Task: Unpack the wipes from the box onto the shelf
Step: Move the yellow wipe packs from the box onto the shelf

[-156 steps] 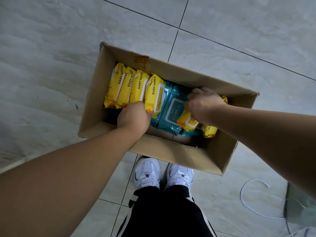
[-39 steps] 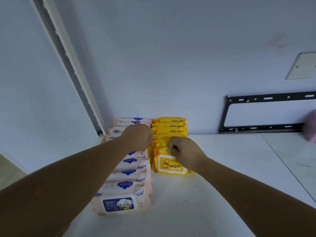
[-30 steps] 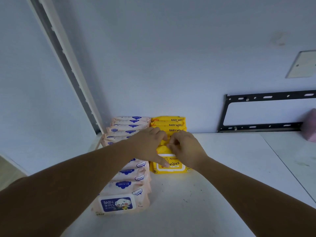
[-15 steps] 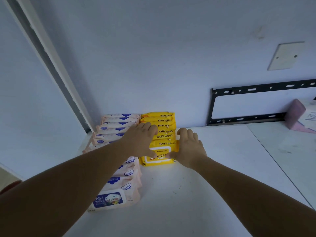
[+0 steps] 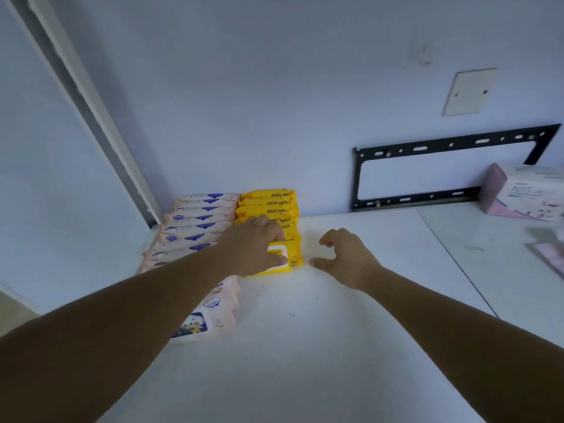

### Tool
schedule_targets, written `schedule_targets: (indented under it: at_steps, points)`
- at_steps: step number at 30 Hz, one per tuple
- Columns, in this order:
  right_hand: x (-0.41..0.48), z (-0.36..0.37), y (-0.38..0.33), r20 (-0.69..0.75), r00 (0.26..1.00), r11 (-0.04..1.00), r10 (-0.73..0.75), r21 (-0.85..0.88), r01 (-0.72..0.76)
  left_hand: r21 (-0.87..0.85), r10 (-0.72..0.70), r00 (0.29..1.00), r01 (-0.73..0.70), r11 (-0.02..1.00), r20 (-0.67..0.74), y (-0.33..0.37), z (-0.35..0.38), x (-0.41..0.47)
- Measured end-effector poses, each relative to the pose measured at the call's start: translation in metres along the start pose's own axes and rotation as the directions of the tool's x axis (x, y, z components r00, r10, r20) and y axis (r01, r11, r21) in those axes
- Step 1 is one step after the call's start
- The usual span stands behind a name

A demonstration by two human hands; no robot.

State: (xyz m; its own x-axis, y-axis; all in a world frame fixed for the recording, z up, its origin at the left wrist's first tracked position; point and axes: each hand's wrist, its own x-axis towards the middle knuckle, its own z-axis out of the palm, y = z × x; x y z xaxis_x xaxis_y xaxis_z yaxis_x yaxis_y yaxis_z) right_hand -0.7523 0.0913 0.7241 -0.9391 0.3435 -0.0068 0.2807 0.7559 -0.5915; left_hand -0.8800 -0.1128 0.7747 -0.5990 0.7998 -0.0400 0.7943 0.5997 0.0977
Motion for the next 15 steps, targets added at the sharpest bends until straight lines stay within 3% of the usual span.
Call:
schedule_targets:
  at_steps: [4,9,15]
  points:
    - [-0.051,-0.029,0.026,-0.038,0.999,1.0,0.01,-0.02,-0.01,-0.126,0.096,0.995,-0.098,0.987,-0.028,0.052,0.005,0.004]
    - [-0.146,-0.059,0.055,-0.138,0.972,0.982,0.188,0.002,-0.189,-0.228,0.258,0.966,-0.246,0.942,0.028,0.127,0.014,-0.001]
    - [-0.297,-0.076,0.082,-0.22,0.896,0.912,0.386,-0.052,-0.406,-0.248,0.533,0.84,-0.498,0.831,0.098,0.238,0.036,-0.03]
